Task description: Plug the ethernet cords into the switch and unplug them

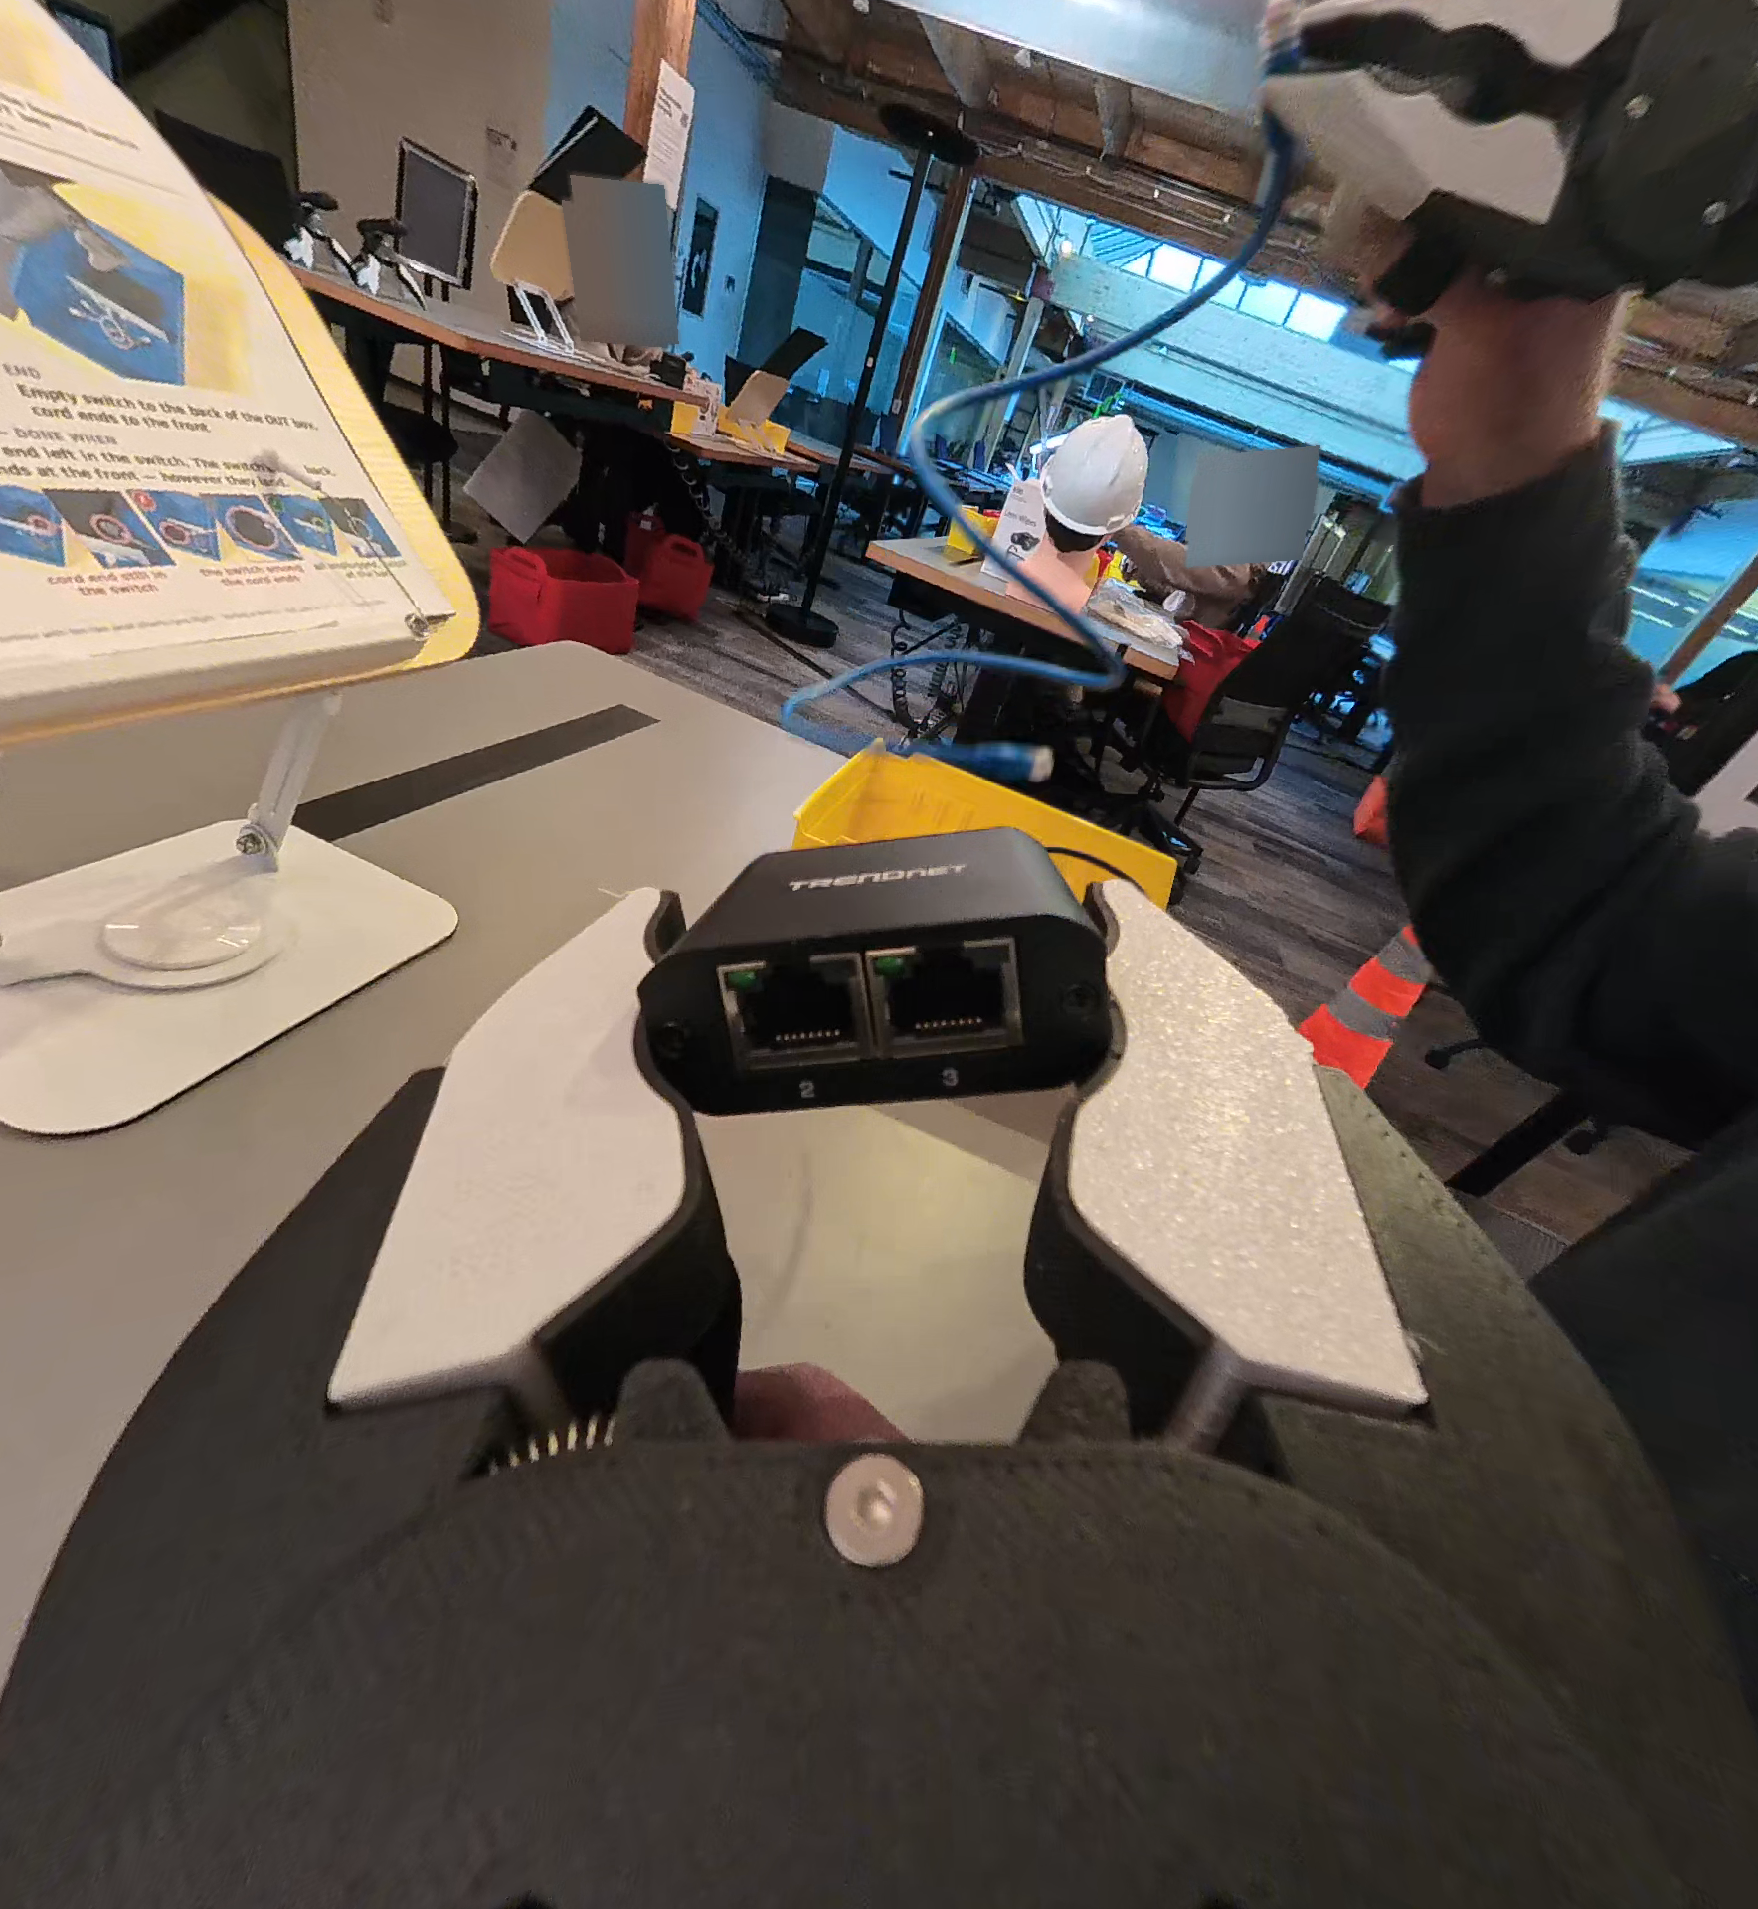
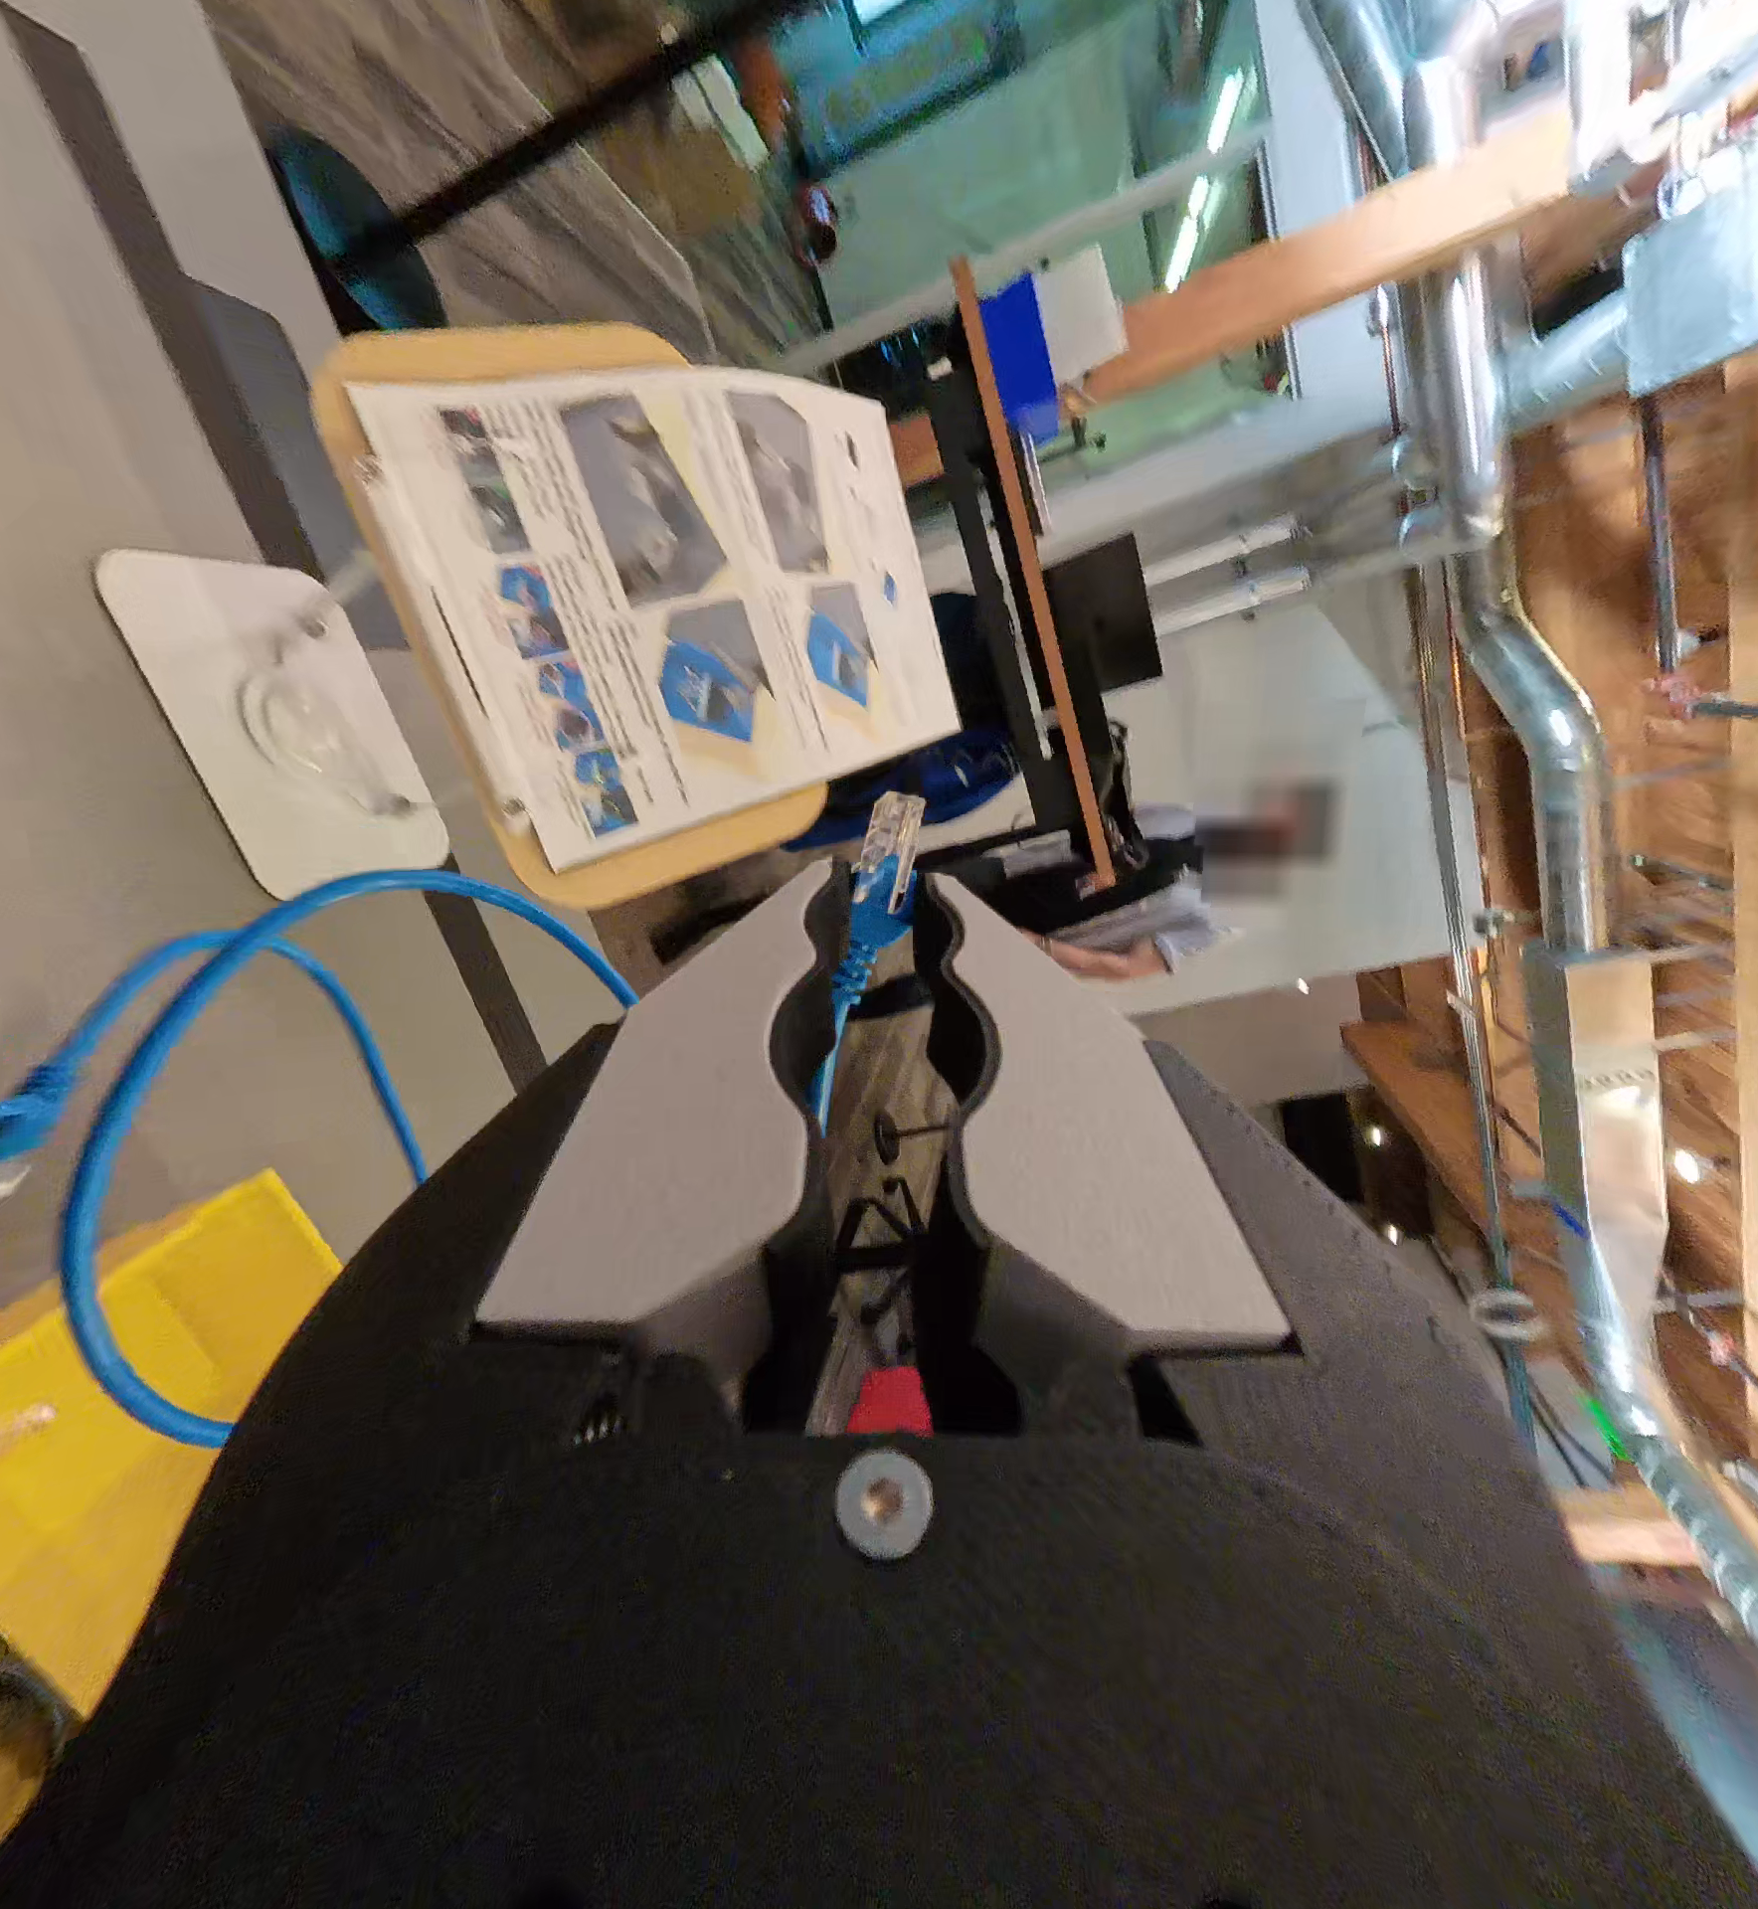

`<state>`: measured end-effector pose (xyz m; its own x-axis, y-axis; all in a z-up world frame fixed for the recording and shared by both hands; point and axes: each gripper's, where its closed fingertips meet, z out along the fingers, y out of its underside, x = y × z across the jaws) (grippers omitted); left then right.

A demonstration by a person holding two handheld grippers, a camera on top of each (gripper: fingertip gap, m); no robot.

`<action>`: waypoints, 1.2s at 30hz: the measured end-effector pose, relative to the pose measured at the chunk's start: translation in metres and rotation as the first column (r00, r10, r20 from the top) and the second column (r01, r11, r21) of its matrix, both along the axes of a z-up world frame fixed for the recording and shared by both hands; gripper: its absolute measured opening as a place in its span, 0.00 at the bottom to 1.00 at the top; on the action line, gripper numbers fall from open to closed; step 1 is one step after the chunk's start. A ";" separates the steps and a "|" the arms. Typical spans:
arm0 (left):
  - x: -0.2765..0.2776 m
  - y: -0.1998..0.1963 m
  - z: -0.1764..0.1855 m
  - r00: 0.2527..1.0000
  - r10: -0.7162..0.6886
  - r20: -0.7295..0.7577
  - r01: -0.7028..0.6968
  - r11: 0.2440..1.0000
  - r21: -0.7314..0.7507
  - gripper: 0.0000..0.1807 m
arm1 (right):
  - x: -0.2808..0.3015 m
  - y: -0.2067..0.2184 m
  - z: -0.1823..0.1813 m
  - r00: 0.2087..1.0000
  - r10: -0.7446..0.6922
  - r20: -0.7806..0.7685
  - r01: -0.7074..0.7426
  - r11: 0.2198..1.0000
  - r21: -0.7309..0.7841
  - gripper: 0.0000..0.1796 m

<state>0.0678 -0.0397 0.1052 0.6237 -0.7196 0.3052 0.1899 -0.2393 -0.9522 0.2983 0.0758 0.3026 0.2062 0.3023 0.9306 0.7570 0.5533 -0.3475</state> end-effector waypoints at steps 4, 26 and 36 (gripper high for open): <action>0.000 0.003 -0.006 1.000 -0.004 0.013 0.004 1.000 -0.023 0.40 | 0.058 0.008 0.005 0.986 -0.167 -0.003 0.167 0.986 0.007 0.06; 0.016 0.007 -0.033 0.999 -0.034 -0.032 0.031 0.996 -0.085 0.40 | 0.183 0.003 -0.321 0.873 -0.485 0.049 0.387 0.628 -0.675 0.06; 0.022 0.005 -0.037 0.998 -0.046 -0.049 0.041 0.995 -0.093 0.40 | 0.180 -0.023 -0.402 0.885 -0.400 0.238 0.407 0.416 -0.813 0.23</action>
<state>0.0902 -0.0342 0.0684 0.6087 -0.7168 0.3400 0.1292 -0.3333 -0.9339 0.4788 0.0523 -0.0998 0.5165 0.8031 0.2972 0.8162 -0.3568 -0.4544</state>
